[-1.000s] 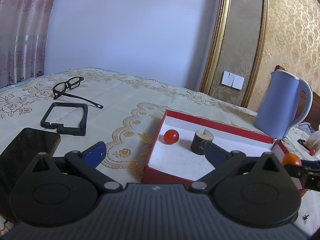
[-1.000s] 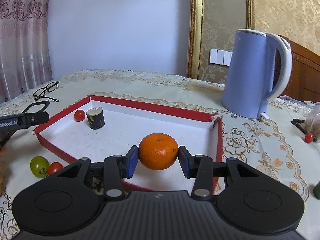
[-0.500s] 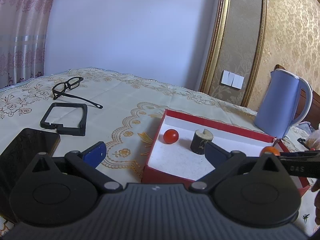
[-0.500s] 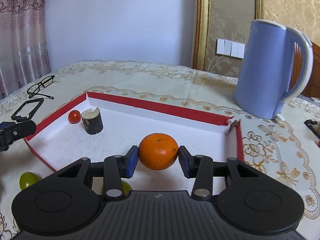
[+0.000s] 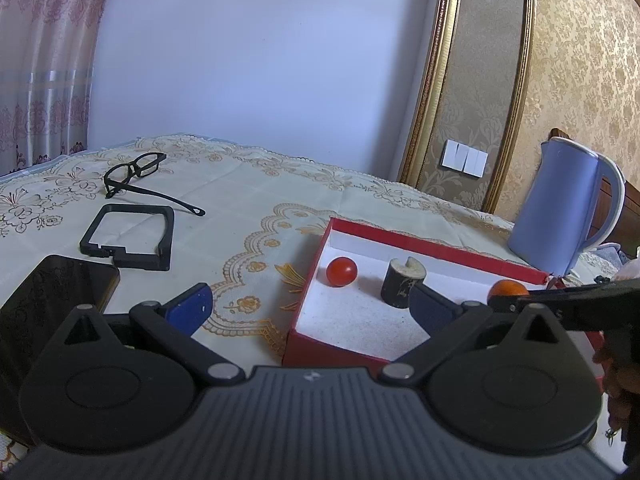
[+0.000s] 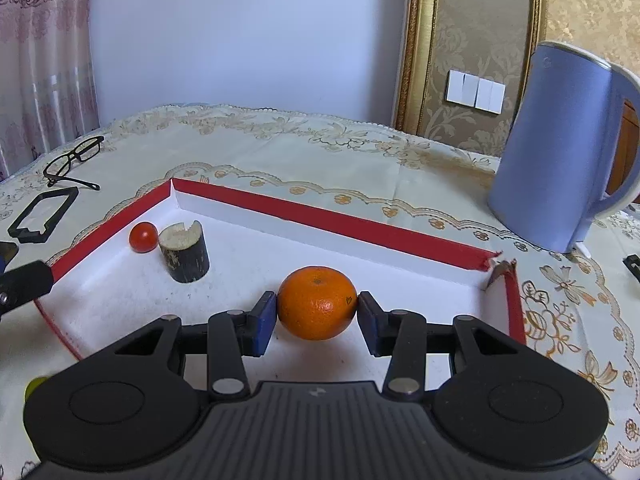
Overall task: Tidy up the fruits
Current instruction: 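Carry the orange into the red tray and open the right tool, then close the left tool on the large green tomato while the right tool approaches a brown pear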
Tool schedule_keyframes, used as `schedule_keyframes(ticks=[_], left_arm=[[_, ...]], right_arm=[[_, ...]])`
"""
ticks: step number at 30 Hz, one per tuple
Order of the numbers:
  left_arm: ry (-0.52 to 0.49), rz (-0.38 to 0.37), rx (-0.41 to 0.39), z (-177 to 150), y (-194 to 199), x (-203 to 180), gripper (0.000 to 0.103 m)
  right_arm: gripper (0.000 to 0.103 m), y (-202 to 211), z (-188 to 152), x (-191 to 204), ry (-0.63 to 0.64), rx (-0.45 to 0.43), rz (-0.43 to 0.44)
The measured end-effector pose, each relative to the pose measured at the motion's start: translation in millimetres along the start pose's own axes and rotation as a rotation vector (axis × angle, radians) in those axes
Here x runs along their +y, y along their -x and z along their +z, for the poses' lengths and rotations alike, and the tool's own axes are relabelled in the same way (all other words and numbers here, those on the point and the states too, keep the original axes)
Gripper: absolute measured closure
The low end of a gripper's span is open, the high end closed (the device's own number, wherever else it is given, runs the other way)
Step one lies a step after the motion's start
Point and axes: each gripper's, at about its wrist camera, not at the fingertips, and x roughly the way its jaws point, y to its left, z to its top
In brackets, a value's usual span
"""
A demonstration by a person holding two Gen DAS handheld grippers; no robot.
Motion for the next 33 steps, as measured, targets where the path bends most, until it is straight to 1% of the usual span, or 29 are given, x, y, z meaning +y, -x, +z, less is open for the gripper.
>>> schedule_keyframes(ticks=[6, 8, 9, 10, 12, 14, 15, 18, 19, 23, 25, 27, 29, 33], left_arm=[[-0.001, -0.001, 0.001, 0, 0, 0, 0.0], [-0.001, -0.002, 0.001, 0, 0, 0, 0.0], [0.0, -0.003, 0.001, 0, 0, 0, 0.0], [-0.001, -0.004, 0.002, 0, -1, 0, 0.0], [-0.002, -0.006, 0.003, -1, -1, 0, 0.0], [-0.004, -0.01, 0.002, -1, -1, 0, 0.0], [-0.006, -0.014, 0.003, -1, -1, 0, 0.0], [-0.009, -0.019, 0.0, -1, 0, -1, 0.0], [-0.005, -0.023, 0.002, 0, 0, -1, 0.0], [0.063, -0.09, 0.054, 1, 1, 10, 0.0], [0.074, -0.126, 0.085, 0, 2, 13, 0.0], [0.029, -0.158, 0.119, -2, 6, 11, 0.0], [-0.06, -0.174, 0.138, -5, 13, 5, 0.0], [-0.218, -0.193, 0.101, -15, 32, -6, 0.0]], right_arm=[[0.059, -15, 12, -1, -0.047, 0.032, 0.015], [0.053, -17, 14, -1, -0.047, 0.039, 0.018], [0.045, -14, 14, -1, -0.047, 0.031, 0.012], [0.039, -11, 13, -1, -0.046, 0.02, 0.005], [0.038, 2, 10, -2, -0.043, -0.013, -0.001], [0.038, 21, 4, -5, -0.052, -0.052, 0.012], [0.036, 31, -1, -7, -0.059, -0.071, 0.021], [0.025, 65, -20, -10, -0.072, -0.132, 0.035], [0.025, 77, -29, -10, -0.073, -0.157, 0.034], [0.024, 114, -58, -13, -0.09, -0.225, 0.027], [0.023, 126, -70, -15, -0.103, -0.233, 0.023], [0.023, 133, -83, -16, -0.114, -0.236, 0.025], [0.023, 136, -95, -17, -0.123, -0.226, 0.024], [0.023, 138, -113, -11, -0.07, -0.202, 0.007]])
